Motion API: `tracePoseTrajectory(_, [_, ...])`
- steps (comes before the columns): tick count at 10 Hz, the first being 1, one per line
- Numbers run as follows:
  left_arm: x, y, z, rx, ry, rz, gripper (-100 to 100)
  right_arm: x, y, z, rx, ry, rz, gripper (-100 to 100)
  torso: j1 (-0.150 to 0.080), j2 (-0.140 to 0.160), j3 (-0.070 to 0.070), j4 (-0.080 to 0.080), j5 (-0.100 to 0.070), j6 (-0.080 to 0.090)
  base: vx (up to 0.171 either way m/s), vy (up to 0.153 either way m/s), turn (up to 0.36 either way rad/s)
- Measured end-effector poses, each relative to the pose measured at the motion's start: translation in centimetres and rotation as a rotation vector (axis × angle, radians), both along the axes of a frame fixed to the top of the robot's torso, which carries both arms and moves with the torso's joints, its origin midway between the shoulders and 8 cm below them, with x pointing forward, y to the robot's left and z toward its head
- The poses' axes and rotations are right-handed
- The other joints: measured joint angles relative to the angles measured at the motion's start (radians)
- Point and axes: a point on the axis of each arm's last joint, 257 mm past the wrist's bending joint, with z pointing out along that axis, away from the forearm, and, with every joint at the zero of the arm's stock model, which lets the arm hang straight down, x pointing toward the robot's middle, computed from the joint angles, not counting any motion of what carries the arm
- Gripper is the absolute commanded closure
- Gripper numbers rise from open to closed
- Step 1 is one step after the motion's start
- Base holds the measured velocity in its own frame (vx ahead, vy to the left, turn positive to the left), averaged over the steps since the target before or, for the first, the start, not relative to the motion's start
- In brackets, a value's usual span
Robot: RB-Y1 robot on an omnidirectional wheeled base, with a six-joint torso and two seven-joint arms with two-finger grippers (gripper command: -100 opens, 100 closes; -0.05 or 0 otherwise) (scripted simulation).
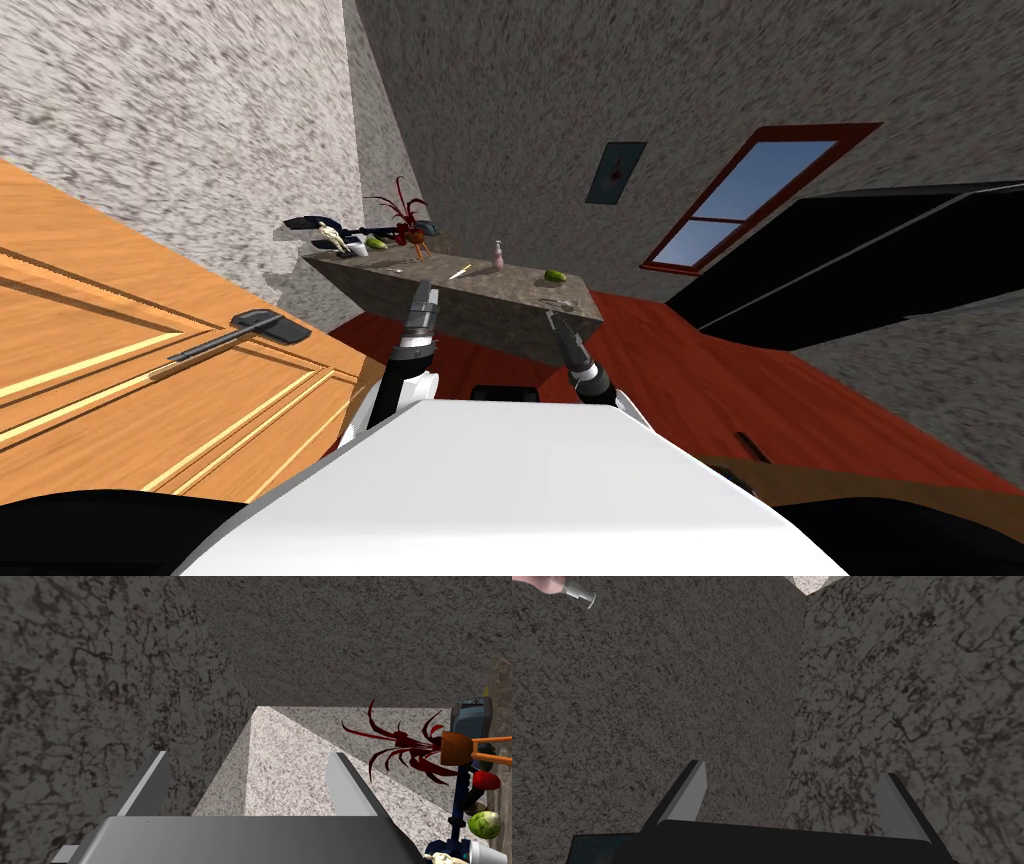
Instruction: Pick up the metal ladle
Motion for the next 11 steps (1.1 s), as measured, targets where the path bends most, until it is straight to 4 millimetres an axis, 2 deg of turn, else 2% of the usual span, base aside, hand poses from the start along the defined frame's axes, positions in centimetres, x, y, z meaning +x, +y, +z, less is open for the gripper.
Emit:
tracePoseTrajectory(3, [0.0, 0.0, 0.0, 0.0, 0.0, 0.0, 0, -0.5, 1.3, -4.0, -0.102, 0.062, 0.065, -100, 0.002, 0.0, 0.0, 0.0, 0.0, 0.0, -0.083, 0.059, 0.095])
tracePoseTrajectory(4, [0.0, 0.0, 0.0, 0.0, 0.0, 0.0, 0, -0.7, 1.6, -4.9, -0.13, 0.078, 0.082, -100, 0.001, 0.0, 0.0, 0.0, 0.0, 0.0, -0.071, 0.075, 0.17])
tracePoseTrajectory(5, [0.0, 0.0, 0.0, 0.0, 0.0, 0.0, 0, -1.2, 2.1, -7.0, -0.173, 0.109, 0.105, -100, 0.002, -0.001, 0.0, 0.0, 0.0, 0.0, -0.064, 0.043, 0.066])
tracePoseTrajectory(10, [0.0, 0.0, 0.0, 0.0, 0.0, 0.0, 0, -3.4, 2.2, -14.2, -0.369, 0.218, 0.203, -100, -0.001, -0.002, -0.001, 0.0, 0.0, 0.0, -0.052, 0.047, 0.132])
tracePoseTrajectory(11, [0.0, 0.0, 0.0, 0.0, 0.0, 0.0, 0, -3.8, 2.1, -16.1, -0.414, 0.241, 0.227, -100, 0.0, -0.003, -0.002, -0.001, 0.0, 0.0, -0.023, 0.043, 0.092])
